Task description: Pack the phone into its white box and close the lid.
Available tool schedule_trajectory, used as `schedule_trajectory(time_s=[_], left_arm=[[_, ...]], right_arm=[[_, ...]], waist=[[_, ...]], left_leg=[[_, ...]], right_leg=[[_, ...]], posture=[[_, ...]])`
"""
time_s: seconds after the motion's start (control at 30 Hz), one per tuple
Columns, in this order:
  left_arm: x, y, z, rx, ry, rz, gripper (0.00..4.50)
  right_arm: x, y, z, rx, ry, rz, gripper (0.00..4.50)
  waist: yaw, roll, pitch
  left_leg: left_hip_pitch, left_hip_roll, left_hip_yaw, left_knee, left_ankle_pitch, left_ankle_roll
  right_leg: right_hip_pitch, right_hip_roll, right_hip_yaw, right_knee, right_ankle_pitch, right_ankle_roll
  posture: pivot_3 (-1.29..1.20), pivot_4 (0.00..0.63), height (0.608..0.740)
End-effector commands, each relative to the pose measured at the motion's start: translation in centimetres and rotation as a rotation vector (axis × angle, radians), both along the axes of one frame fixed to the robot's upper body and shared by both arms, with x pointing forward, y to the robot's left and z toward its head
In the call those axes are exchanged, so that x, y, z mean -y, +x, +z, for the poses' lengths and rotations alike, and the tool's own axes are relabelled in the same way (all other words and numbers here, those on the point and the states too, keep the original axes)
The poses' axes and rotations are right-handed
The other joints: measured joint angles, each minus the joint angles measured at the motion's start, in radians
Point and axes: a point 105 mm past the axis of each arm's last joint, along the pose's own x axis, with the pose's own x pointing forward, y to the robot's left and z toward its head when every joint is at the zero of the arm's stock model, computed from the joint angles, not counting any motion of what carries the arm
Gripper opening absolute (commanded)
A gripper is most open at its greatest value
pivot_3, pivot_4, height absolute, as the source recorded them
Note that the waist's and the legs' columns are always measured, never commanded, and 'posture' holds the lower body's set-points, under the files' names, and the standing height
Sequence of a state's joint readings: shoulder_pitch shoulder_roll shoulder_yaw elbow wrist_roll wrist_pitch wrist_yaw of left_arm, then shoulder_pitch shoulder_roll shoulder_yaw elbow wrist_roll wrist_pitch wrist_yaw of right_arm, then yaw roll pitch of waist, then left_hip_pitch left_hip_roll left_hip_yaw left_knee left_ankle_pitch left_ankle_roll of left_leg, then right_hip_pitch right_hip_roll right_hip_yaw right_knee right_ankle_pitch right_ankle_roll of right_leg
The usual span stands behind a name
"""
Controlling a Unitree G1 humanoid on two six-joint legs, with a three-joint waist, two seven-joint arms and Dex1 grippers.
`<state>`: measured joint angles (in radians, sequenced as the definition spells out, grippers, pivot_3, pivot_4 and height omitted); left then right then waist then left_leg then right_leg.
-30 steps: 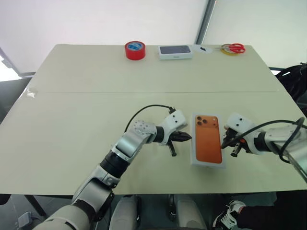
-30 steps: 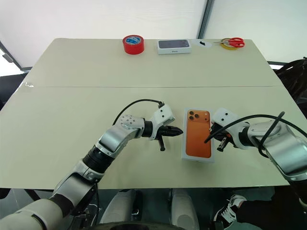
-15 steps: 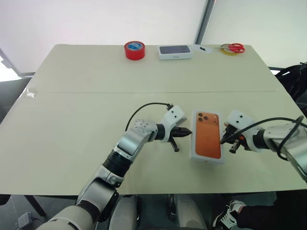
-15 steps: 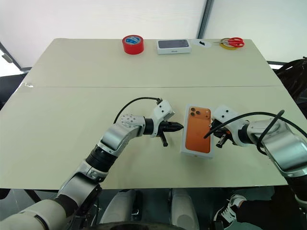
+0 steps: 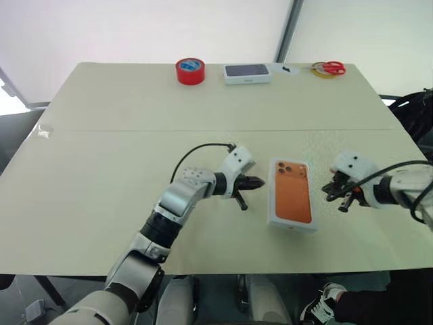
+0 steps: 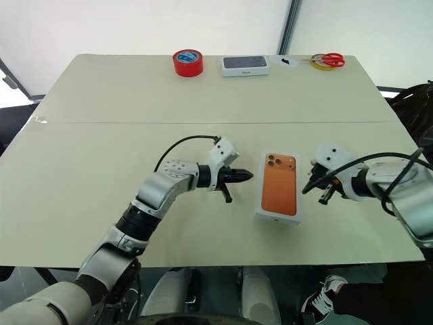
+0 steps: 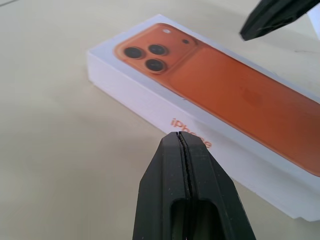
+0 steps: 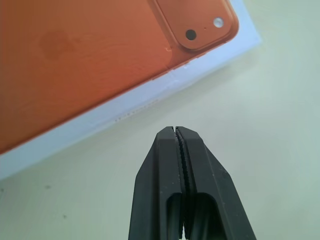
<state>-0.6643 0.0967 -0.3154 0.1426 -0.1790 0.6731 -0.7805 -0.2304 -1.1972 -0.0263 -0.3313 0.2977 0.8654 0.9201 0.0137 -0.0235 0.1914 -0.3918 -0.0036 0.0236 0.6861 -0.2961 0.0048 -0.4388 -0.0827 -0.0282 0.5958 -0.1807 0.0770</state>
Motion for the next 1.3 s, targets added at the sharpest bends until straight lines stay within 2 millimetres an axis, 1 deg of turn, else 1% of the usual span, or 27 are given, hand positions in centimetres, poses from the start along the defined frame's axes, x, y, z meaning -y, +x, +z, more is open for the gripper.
schedule_trajectory(time_s=[0.03, 0.07, 0.1, 0.2, 0.23, 0.3, 0.43, 0.53, 0.63, 0.7, 0.73, 0.8, 0.83, 0.87, 0.97, 1.03, 1.1, 1.2, 1.23, 1.3], left_arm=[[0.5, 0.5, 2.4, 0.056, -0.057, 0.001, 0.00], [0.6, 0.6, 2.7, 0.065, -0.062, 0.001, 0.00], [1.1, 0.6, 3.1, 0.074, -0.069, -0.007, 0.00], [2.1, 0.5, 3.7, 0.089, -0.074, -0.025, 0.00], [2.9, 0.4, 3.6, 0.091, -0.068, -0.037, 0.00], [4.2, 0.3, 2.7, 0.084, -0.019, -0.055, 0.00], [5.0, 0.2, 0.2, 0.103, 0.125, -0.089, 0.00], [5.0, 0.0, -0.4, 0.110, 0.167, -0.107, 0.00], [4.7, 0.2, 0.0, 0.117, 0.150, -0.103, 0.00], [4.2, 0.5, 0.8, 0.116, 0.111, -0.084, 0.00], [3.6, 0.9, 1.8, 0.144, 0.074, -0.065, 0.00], [1.7, 2.0, 3.9, 0.187, 0.000, -0.004, 0.00], [0.4, 2.5, 5.1, 0.218, -0.036, 0.039, 0.00], [-0.9, 2.9, 5.8, 0.236, -0.059, 0.073, 0.00], [-5.7, 3.6, 7.2, 0.277, -0.110, 0.204, 0.00], [-9.5, 3.7, 7.4, 0.303, -0.108, 0.310, 0.00], [-13.7, 3.3, 7.1, 0.324, -0.076, 0.430, 0.00], [-18.9, 2.4, 6.2, 0.319, -0.031, 0.585, 0.00], [-21.0, 2.0, 5.7, 0.306, -0.020, 0.652, 0.00], [-24.1, 0.9, 5.1, 0.291, 0.003, 0.751, 0.00]], right_arm=[[-0.4, -0.1, 1.8, 0.063, 0.013, 0.052, 0.04], [-0.8, -0.3, 1.9, 0.065, 0.027, 0.074, 0.04], [-1.7, -0.8, 1.9, 0.055, 0.059, 0.118, 0.04], [-3.3, -2.1, 1.6, 0.025, 0.106, 0.200, 0.04], [-4.1, -2.8, 0.9, -0.007, 0.119, 0.227, 0.04], [-5.1, -3.7, -0.5, -0.051, 0.129, 0.241, 0.04], [-5.1, -3.9, -2.2, -0.079, 0.109, 0.202, 0.04], [-5.2, -4.3, -2.8, -0.093, 0.098, 0.202, 0.04], [-5.1, -4.2, -2.7, -0.079, 0.094, 0.197, 0.04], [-5.0, -3.7, -2.2, -0.050, 0.099, 0.186, 0.04], [-4.8, -2.9, -1.4, 0.009, 0.109, 0.172, 0.04], [-4.2, -0.5, 0.5, 0.166, 0.163, 0.099, 0.04], [-3.6, 0.9, 1.7, 0.278, 0.174, 0.061, 0.04], [-3.1, 1.9, 2.4, 0.341, 0.186, 0.031, 0.04], [-1.9, 3.9, 3.5, 0.428, 0.252, -0.039, 0.04], [-1.4, 4.9, 3.8, 0.448, 0.308, -0.066, 0.04], [-1.2, 5.8, 4.1, 0.465, 0.364, -0.071, 0.04], [-1.3, 6.7, 4.2, 0.462, 0.438, -0.077, 0.04], [-1.6, 6.9, 4.2, 0.457, 0.463, -0.073, 0.04], [-2.1, 7.3, 3.8, 0.445, 0.486, -0.056, 0.04]], waist=[[0.000, 0.000, 0.000], [0.001, 0.000, 0.000], [0.002, 0.000, 0.000], [0.003, 0.000, 0.000], [0.002, 0.000, 0.000], [0.004, -0.001, 0.000], [0.000, 0.000, 0.000], [0.001, 0.000, -0.001], [0.001, -0.001, -0.001], [0.001, -0.001, -0.001], [0.000, -0.001, -0.001], [-0.006, -0.001, -0.001], [-0.007, -0.001, -0.001], [-0.008, -0.001, -0.001], [-0.002, 0.001, -0.001], [-0.004, 0.001, -0.001], [-0.003, 0.001, -0.001], [-0.004, 0.001, -0.001], [-0.004, 0.001, -0.001], [-0.003, 0.001, -0.001]], left_leg=[[0.000, 0.000, 0.000, 0.000, 0.000, 0.000], [0.000, 0.000, 0.000, 0.000, 0.000, 0.000], [0.000, 0.000, 0.000, 0.000, 0.000, 0.000], [0.000, 0.000, 0.000, 0.000, 0.000, 0.000], [0.000, 0.000, 0.000, 0.000, 0.000, 0.000], [0.001, -0.001, -0.001, 0.000, 0.000, 0.000], [0.002, -0.001, -0.001, 0.001, 0.000, 0.000], [0.002, 0.000, -0.001, 0.001, 0.000, 0.000], [0.002, 0.000, -0.001, 0.001, 0.000, 0.000], [0.002, 0.000, -0.001, 0.001, 0.000, 0.000], [0.002, 0.000, -0.002, 0.001, 0.000, 0.000], [0.002, 0.000, -0.001, 0.001, 0.000, 0.000], [0.002, 0.001, -0.001, 0.001, 0.000, 0.000], [0.002, 0.001, -0.001, 0.001, 0.000, 0.000], [0.002, 0.001, -0.001, 0.000, 0.000, 0.000], [0.002, 0.001, -0.001, 0.000, 0.000, 0.000], [0.002, 0.000, 0.000, 0.000, 0.000, 0.000], [0.002, 0.000, 0.000, 0.000, 0.000, 0.000], [0.002, 0.000, 0.000, 0.000, 0.000, 0.000], [0.002, 0.001, 0.000, 0.000, 0.000, -0.001]], right_leg=[[0.000, 0.000, 0.000, 0.000, 0.000, 0.000], [0.000, 0.000, 0.000, 0.000, 0.000, 0.000], [0.000, 0.000, 0.000, 0.000, 0.000, 0.000], [0.001, 0.000, 0.000, 0.000, 0.000, 0.000], [0.001, 0.000, 0.000, 0.000, 0.000, 0.000], [0.003, 0.000, -0.001, -0.001, 0.000, 0.000], [0.003, 0.000, -0.001, -0.001, -0.001, 0.000], [0.003, 0.000, -0.001, 0.000, -0.001, -0.001], [0.003, 0.000, -0.001, -0.001, -0.001, -0.001], [0.003, 0.000, -0.001, -0.001, -0.001, -0.001], [0.003, 0.000, -0.001, -0.001, -0.001, -0.001], [0.003, 0.000, -0.001, -0.001, -0.001, -0.001], [0.002, 0.001, 0.000, 0.000, -0.001, -0.001], [0.002, 0.001, -0.001, 0.000, 0.000, 0.000], [0.001, 0.001, 0.000, 0.001, 0.000, 0.001], [0.001, 0.001, 0.000, 0.002, 0.000, 0.001], [0.001, 0.000, 0.000, 0.002, 0.000, 0.001], [0.001, 0.000, 0.000, 0.001, 0.001, 0.000], [0.001, 0.000, 0.000, 0.001, 0.001, 0.000], [0.001, 0.000, 0.000, 0.002, 0.000, 0.000]], posture=[[0.00, 0.150, 0.732], [0.00, 0.150, 0.732], [0.00, 0.150, 0.732], [0.00, 0.150, 0.732], [0.00, 0.150, 0.732], [0.00, 0.150, 0.732], [0.00, 0.150, 0.732], [0.00, 0.150, 0.732], [0.00, 0.150, 0.732], [0.00, 0.150, 0.732], [0.00, 0.150, 0.732], [0.00, 0.150, 0.732], [0.00, 0.150, 0.732], [0.00, 0.150, 0.732], [0.00, 0.150, 0.732], [0.00, 0.150, 0.732], [0.00, 0.150, 0.732], [0.00, 0.150, 0.732], [0.00, 0.150, 0.732], [0.00, 0.150, 0.732]])
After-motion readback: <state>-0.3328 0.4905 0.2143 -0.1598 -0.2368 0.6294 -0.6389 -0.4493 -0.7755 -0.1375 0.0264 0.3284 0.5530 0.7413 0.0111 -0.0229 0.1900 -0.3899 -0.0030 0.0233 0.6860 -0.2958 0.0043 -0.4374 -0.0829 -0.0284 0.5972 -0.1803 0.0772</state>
